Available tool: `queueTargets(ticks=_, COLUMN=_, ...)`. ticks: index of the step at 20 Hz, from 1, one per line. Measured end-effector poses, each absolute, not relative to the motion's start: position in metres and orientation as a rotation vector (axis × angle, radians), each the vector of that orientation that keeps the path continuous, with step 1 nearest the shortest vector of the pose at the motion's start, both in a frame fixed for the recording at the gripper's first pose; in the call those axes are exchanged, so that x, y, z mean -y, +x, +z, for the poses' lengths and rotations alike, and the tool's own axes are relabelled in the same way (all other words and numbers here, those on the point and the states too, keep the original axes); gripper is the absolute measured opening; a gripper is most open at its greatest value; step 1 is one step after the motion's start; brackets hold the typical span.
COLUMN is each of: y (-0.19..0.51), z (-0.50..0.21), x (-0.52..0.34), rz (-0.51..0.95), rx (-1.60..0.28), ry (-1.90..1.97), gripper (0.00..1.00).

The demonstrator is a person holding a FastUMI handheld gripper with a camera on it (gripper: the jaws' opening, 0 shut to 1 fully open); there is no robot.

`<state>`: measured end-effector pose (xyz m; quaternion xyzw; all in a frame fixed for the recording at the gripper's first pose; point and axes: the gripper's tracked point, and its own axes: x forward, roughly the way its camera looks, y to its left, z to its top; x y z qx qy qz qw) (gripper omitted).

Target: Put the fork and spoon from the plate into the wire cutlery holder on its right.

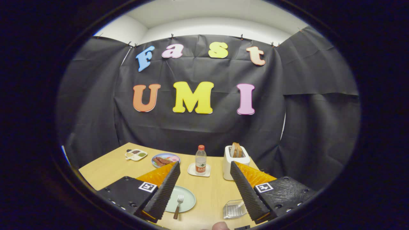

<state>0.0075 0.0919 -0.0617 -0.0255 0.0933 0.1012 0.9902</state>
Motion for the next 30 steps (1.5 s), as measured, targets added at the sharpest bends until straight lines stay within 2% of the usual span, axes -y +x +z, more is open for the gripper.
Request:
queueTargets(ticks=12, y=0.009, z=-0.195, x=-0.163, rz=0.327, rx=-0.493, ry=-0.127, gripper=0.96)
queueTargets(ticks=26, y=0.031, z=-0.314, x=-0.181, rz=0.304, rx=-0.718, ry=-0.219, gripper=0.96)
queueTargets(ticks=30, y=0.032, z=-0.337, x=-0.182, rz=0.291, rx=-0.77, ry=-0.222, gripper=0.8)
